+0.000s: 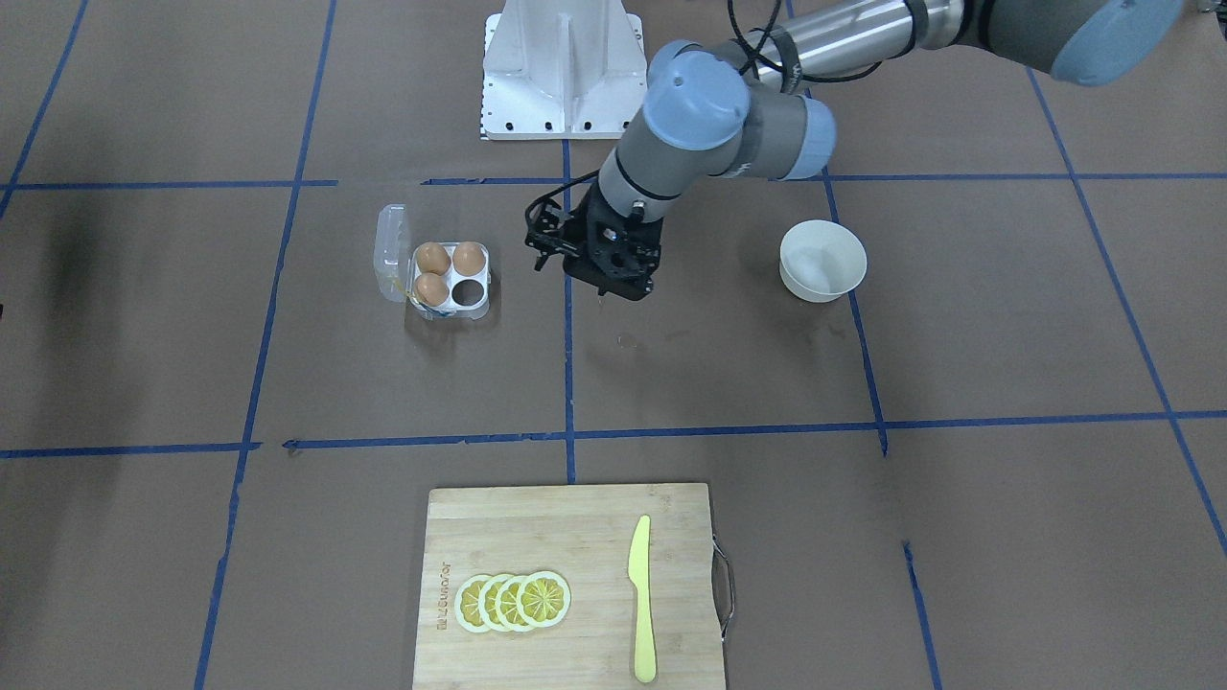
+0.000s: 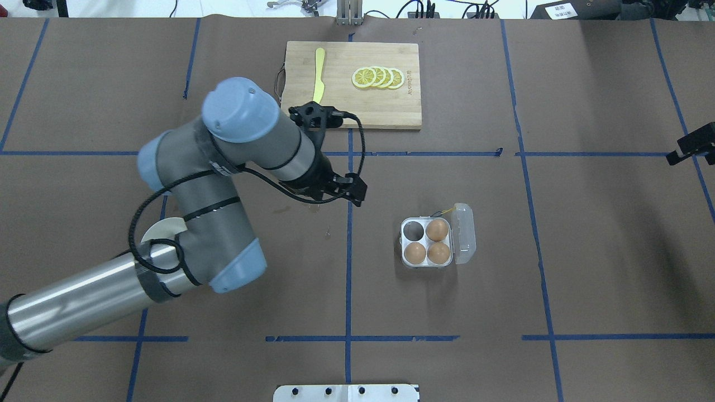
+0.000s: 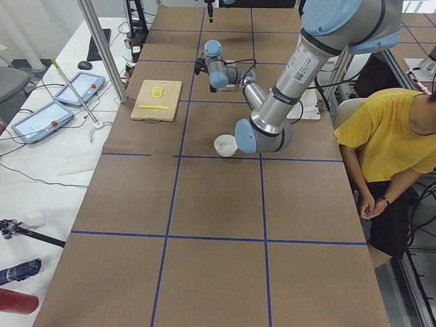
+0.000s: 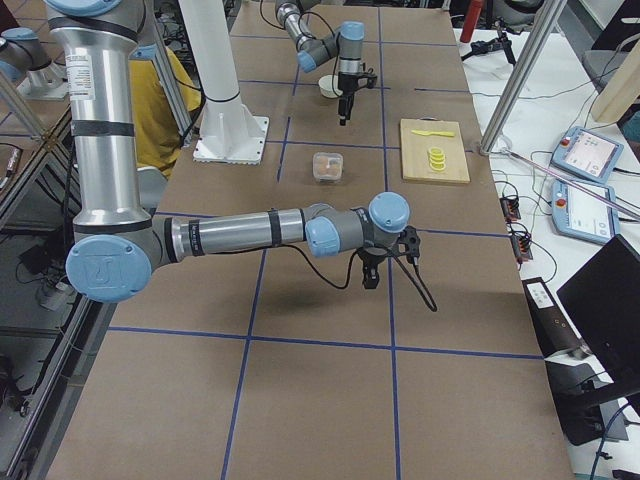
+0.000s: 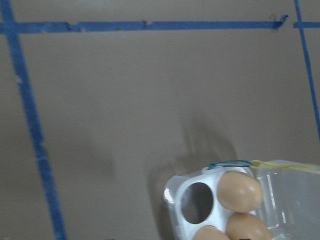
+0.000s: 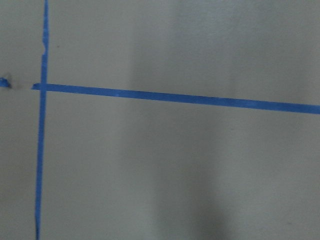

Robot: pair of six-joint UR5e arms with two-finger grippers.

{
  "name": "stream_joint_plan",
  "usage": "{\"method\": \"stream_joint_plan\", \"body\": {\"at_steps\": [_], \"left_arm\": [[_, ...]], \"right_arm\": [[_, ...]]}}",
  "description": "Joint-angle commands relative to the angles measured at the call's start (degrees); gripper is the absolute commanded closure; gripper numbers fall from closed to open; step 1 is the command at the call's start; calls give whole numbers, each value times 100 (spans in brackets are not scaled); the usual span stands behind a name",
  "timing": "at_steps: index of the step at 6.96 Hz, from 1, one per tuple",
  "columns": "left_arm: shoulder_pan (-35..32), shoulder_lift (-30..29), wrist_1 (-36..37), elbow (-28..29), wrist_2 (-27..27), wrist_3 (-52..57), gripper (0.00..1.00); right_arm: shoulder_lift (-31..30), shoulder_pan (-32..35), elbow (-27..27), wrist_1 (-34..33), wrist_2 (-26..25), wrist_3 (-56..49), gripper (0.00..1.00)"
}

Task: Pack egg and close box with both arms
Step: 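Withdraw the left gripper from the carton while the right arm moves in, then push the clear lid over the eggs with the right gripper while the left arm retracts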

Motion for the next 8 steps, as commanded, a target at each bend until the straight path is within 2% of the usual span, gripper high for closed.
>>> {"method": "stream_joint_plan", "body": {"at_steps": [1, 2, 3, 4, 5, 6, 7, 8], "left_arm": [[-868, 881, 638, -824, -222, 1429, 14], [-1107, 1188, 666, -966, -397, 1818, 14], [-1266, 1374, 666, -1124, -399, 1996, 14], [-1415, 1541, 666, -1204, -399, 2163, 14], [-1451, 1656, 666, -1274, -399, 2208, 14], [-1452, 1666, 666, -1275, -399, 2209, 14], [-1452, 1675, 666, -1266, -399, 2209, 14], [-1452, 1745, 666, -1266, -399, 2209, 14]], "right_arm": [[18, -610, 736, 8, -64, 1187, 0], [79, -970, 965, 17, -152, 1879, 29], [36, -1374, 1037, 713, -474, 2582, 99], [79, -2126, 1012, 1529, -1069, 3781, 100], [210, -2960, 1011, 2059, -2032, 4907, 100], [568, -3534, 1038, 2117, -2555, 5518, 100], [1024, -3931, 1038, 2091, -2726, 6142, 100], [1759, -4579, 1012, 1926, -3215, 6870, 100]]}}
